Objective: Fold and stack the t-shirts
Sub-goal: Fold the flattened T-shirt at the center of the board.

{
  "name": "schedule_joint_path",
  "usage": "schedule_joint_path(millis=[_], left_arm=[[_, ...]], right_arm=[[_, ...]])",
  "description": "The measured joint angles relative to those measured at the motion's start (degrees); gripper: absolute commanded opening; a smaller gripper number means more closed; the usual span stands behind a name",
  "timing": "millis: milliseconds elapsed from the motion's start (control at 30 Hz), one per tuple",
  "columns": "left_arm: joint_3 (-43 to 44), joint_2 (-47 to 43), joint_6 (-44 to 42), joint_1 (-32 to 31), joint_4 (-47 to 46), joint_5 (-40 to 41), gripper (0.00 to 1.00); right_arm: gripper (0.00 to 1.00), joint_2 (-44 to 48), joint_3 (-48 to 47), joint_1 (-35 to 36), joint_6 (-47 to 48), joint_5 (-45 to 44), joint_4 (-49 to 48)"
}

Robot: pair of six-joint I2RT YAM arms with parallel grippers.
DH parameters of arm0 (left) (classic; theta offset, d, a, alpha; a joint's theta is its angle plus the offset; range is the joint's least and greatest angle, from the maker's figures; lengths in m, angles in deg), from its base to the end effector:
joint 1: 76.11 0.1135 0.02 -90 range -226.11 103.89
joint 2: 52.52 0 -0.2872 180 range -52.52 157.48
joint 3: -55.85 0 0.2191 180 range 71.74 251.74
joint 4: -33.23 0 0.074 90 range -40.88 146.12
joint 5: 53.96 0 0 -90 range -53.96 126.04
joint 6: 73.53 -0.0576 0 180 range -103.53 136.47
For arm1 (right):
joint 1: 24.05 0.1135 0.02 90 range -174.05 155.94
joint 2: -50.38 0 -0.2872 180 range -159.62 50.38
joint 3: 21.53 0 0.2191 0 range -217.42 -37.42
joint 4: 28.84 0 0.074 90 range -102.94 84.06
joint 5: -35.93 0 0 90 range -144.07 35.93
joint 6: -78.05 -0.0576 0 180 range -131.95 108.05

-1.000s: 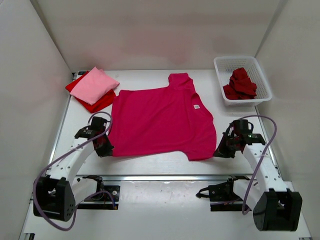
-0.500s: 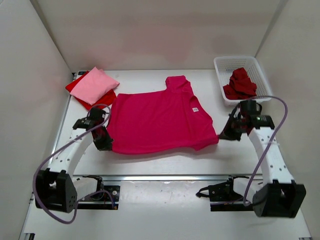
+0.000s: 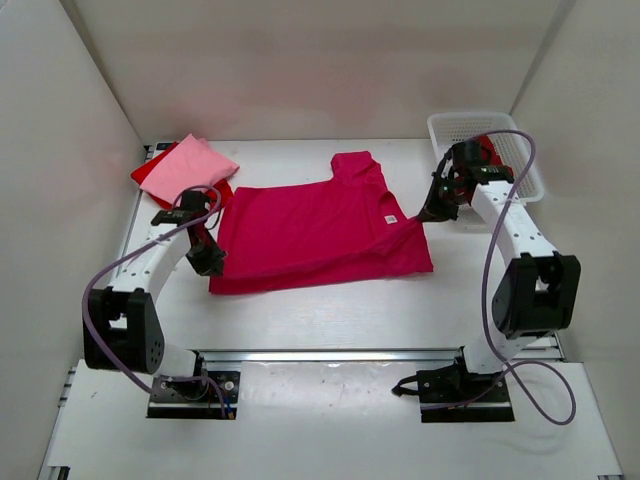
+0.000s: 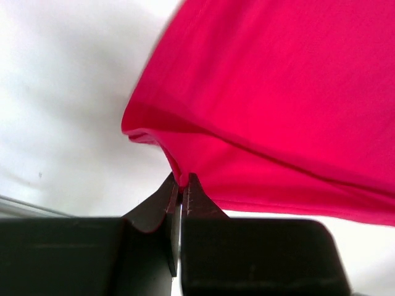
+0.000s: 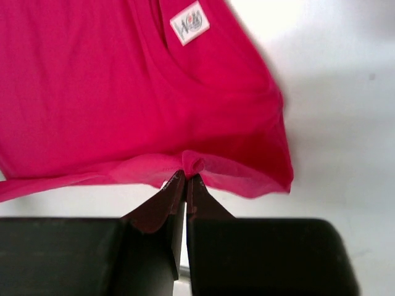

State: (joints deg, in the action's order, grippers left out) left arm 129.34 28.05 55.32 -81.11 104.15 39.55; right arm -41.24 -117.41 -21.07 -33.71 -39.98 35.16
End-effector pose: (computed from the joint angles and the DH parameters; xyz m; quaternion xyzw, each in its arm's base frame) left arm 0.2172 -0.0155 0.2412 -0.2925 0.9501 -0.0108 0.1083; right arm 0.3109 0.0302 0.3047 0.1247 0.9504 0.1711 0.2277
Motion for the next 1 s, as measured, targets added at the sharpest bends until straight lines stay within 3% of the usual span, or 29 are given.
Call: schedule_joint_path(millis=[200,733,833,900,1000], left_arm=[[4.15,4.44,0.02,2.21,-4.11,0.55,0.00],[2.54,13.18,-0.11,3.21,-10.14,1.99,0.03],[2.54,13.57,-0.07,3.69,-10.78,1.99,0.23],[2.54,13.68,-0.22,4.04,-11.02,2.05,0.49],[2.49,13.22,-0.55,4.72,-11.43,2.08,0.59]], right_arm=[[0.00,-9.14,-7.76,0.00,1.77,-0.52,-0.59],[0.00,-27.28,-21.73,1.40,4.28,-0.66,0.50],[0.01,-29.92,-25.94,2.23,4.63,-1.07,0.87],[0.03,-31.36,-28.30,2.62,4.81,-1.27,1.46],[0.17,-32.22,-30.10,3.13,4.96,-1.36,2.60]])
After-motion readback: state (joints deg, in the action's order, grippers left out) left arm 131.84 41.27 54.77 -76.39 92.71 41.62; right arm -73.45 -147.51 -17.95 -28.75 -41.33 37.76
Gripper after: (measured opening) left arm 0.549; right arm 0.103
